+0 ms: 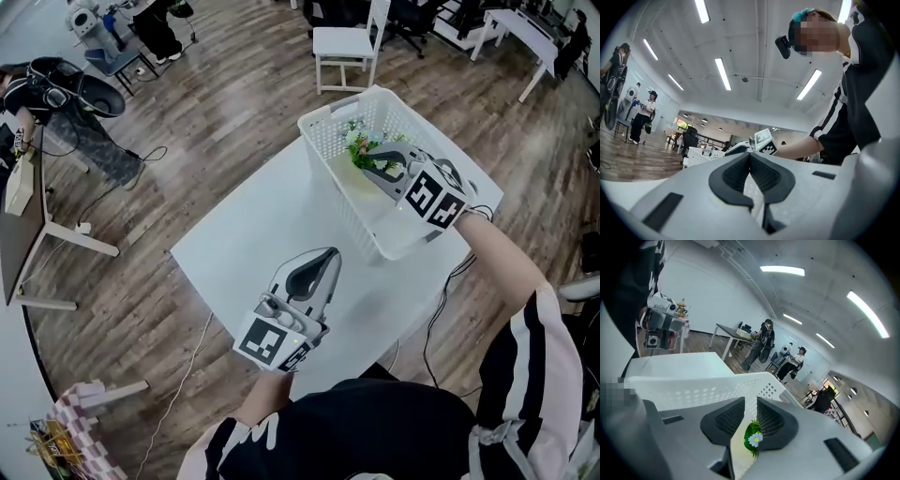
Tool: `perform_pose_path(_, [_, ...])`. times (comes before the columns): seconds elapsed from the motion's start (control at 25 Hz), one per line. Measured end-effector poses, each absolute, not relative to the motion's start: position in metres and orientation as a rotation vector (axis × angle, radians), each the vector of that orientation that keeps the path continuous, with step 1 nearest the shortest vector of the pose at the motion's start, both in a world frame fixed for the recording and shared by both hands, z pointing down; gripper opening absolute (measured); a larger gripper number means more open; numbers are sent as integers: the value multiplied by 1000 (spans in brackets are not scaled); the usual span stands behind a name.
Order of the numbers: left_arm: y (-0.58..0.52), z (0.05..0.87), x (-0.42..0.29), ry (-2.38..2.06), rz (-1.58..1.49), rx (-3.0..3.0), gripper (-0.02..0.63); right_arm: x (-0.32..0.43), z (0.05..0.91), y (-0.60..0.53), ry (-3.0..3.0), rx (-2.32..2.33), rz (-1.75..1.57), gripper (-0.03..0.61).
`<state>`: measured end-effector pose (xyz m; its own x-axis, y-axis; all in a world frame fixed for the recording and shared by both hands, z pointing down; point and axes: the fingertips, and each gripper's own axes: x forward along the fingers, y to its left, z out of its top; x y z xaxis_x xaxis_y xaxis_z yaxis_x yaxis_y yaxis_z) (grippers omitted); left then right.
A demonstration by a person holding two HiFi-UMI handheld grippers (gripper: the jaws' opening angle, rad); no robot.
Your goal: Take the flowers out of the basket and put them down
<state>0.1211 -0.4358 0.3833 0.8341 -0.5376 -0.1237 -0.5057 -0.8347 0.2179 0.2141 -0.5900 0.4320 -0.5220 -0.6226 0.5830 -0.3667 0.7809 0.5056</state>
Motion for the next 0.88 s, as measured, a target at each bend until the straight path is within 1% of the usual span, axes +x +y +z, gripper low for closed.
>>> perform_pose_path(0.04, [-436, 385, 118, -827, -270, 2834, 5, 215, 440, -591, -2151, 705, -405, 88])
perform_pose_path(0.08, [-436, 386, 114, -842, -272, 2828, 5, 216, 447, -593, -2127, 681, -402, 100])
perform_pose_path(0.52, [-440, 384, 92, -973, -275, 2774, 5, 227, 521, -611, -1944, 491, -344, 100])
perform_pose_path(0.88, [-437, 395, 74, -1060, -277, 2712, 5, 247, 570, -615, -1819, 421, -267, 100])
